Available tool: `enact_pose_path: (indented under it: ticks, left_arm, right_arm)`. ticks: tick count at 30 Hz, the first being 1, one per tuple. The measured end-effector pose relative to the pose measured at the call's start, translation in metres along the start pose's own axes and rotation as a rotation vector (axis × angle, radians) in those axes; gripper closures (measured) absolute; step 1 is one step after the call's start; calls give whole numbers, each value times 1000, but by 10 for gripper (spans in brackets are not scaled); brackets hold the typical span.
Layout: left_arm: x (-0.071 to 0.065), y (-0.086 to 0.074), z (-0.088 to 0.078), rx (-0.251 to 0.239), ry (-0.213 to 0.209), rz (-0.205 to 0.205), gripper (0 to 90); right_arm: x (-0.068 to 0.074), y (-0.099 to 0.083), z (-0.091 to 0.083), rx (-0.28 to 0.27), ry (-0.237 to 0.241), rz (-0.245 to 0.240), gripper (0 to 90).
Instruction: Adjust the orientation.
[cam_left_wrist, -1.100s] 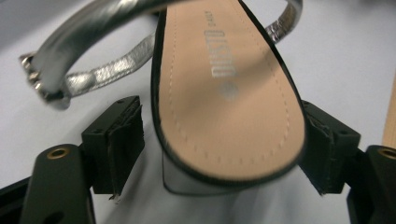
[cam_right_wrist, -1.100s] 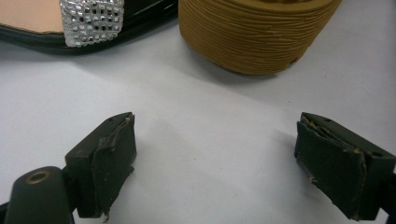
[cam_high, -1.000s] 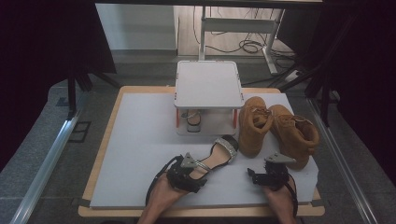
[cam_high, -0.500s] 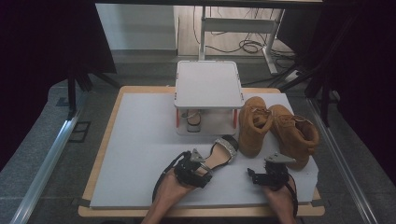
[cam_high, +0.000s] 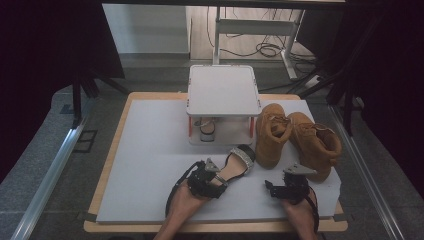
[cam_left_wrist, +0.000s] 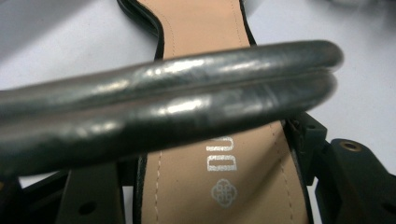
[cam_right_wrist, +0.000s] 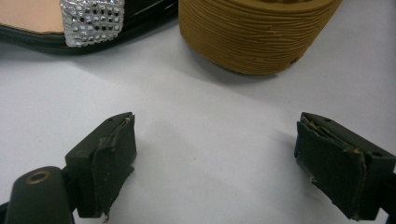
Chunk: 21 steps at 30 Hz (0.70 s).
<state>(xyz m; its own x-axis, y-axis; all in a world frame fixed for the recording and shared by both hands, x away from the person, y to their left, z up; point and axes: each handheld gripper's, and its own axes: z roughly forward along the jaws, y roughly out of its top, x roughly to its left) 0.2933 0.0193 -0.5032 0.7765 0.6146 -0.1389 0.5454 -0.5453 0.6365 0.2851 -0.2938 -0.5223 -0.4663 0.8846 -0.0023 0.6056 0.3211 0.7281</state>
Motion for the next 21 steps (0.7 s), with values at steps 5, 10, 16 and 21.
enact_pose_path:
  ticks: [5, 10, 16, 21]
  left_arm:
    - [0, -1, -1, -17, 11, 14, 388]
    - [-1, 0, -5, -43, 16, 31, 390]
    - [0, -1, -8, -48, 12, 30, 391]
    - [-1, -2, -12, -61, 14, 25, 391]
  right_arm:
    - [0, 0, 0, 0, 0, 0, 126]
    - [0, 0, 0, 0, 0, -1, 126]
    - [0, 0, 0, 0, 0, -1, 127]
    - [0, 0, 0, -1, 0, -1, 127]
